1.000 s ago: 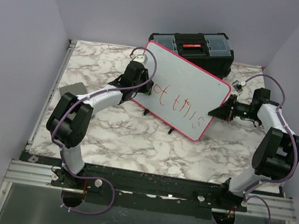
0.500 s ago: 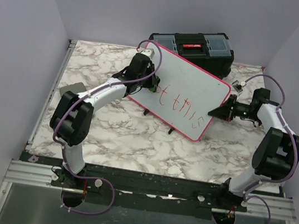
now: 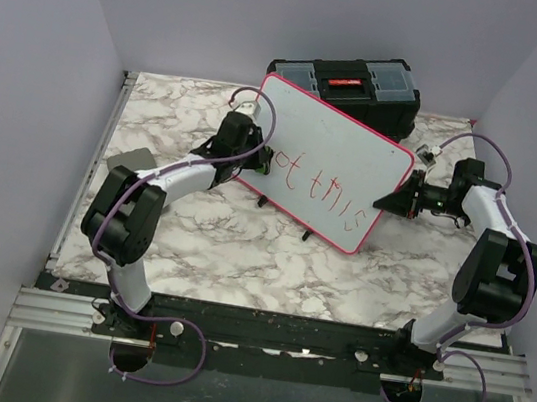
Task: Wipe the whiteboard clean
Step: Erase the whiteboard at the whiteboard stand.
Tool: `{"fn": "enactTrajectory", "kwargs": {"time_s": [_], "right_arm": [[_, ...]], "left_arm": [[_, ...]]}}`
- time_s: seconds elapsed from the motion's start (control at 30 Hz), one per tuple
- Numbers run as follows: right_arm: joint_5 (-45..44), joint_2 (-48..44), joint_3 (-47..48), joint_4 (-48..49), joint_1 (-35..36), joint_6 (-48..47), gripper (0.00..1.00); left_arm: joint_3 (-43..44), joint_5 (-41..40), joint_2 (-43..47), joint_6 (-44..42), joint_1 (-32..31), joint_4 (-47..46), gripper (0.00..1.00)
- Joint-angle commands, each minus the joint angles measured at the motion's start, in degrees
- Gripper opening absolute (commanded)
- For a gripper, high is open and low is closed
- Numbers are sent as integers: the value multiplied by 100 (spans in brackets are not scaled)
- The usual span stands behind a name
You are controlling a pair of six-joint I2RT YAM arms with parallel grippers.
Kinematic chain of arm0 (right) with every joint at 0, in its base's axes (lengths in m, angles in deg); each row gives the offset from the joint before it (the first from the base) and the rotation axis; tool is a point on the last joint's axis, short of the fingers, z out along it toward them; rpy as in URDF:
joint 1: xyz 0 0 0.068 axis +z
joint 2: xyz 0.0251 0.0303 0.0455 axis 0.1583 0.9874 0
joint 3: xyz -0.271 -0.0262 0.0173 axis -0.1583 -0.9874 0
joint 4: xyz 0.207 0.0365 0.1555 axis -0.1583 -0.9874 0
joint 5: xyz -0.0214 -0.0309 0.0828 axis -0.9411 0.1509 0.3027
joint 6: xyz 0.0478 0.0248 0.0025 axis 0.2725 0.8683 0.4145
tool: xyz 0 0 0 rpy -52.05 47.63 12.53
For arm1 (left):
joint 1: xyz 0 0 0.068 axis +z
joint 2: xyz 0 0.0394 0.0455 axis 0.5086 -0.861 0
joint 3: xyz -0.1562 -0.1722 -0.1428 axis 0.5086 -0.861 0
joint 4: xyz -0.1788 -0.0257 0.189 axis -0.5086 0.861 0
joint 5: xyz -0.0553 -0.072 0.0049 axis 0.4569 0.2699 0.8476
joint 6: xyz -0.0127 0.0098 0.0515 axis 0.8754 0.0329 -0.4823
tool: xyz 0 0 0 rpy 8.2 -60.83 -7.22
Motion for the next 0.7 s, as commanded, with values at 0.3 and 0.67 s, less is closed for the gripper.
{"fn": "enactTrajectory", "kwargs": {"time_s": [0.3,0.67], "right_arm": [[477,-54,182,-240,36,-215,1],[477,-69,188,-287,39,-262,1]], "left_arm": [[450,-17,-80,-122,-556,484,0],[654,-137,-71,-323,104,859,0]]}}
